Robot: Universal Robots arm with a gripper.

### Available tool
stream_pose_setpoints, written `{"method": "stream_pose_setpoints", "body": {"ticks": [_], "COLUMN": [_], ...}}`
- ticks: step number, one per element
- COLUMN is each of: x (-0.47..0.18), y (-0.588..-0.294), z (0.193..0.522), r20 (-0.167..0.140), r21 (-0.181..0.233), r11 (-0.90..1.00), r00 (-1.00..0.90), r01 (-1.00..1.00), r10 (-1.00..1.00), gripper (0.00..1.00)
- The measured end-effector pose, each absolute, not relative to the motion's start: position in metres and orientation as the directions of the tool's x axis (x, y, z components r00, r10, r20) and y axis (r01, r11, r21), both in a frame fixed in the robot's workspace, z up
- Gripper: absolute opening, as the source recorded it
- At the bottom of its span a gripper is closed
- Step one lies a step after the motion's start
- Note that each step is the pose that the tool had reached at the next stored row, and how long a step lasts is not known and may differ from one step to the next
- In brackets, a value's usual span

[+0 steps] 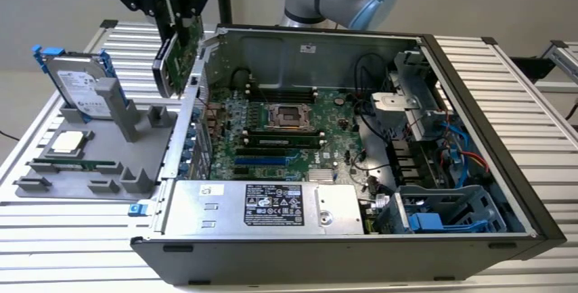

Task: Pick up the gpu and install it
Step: 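Pick up the gpu and move the gpu toward the slot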

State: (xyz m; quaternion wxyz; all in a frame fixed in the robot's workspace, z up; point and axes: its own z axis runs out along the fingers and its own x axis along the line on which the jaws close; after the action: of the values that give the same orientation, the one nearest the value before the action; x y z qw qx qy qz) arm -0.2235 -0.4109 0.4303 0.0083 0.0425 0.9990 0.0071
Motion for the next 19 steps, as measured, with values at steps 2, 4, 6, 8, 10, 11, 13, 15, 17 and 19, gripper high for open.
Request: {"method": "stream_pose_setpoints", "body": {"ticks": [2,4,6,8,10,11,13,15,17,19], "x": [-0.221,-0.219,-0.216,-0.214,-0.212,-0.211,-0.208,-0.206,-0.204,-0.202], "y": [-0.411,-0.411,-0.411,-0.411,-0.411,-0.411,-0.411,-0.411,-0.411,-0.411], "z": [0.430,0.430,0.430,0.430,0.430,0.430,0.430,0.430,0.430,0.430], "r20": [-0.016,-0.016,-0.016,-0.016,-0.016,-0.016,-0.016,-0.016,-0.016,-0.016], "r21": [0.015,0.015,0.015,0.015,0.015,0.015,0.015,0.015,0.015,0.015], "r11": [0.996,0.996,0.996,0.996,0.996,0.996,0.996,0.996,0.996,0.996], "r00": [-0.996,-0.996,-0.996,-0.996,-0.996,-0.996,-0.996,-0.996,-0.996,-0.996], "r01": [0.085,0.085,0.085,0.085,0.085,0.085,0.085,0.085,0.085,0.085], "r10": [0.085,0.085,0.085,0.085,0.085,0.085,0.085,0.085,0.085,0.085], "gripper": [0.00,0.00,0.00,0.00,0.00,0.00,0.00,0.00,0.00,0.00]}}
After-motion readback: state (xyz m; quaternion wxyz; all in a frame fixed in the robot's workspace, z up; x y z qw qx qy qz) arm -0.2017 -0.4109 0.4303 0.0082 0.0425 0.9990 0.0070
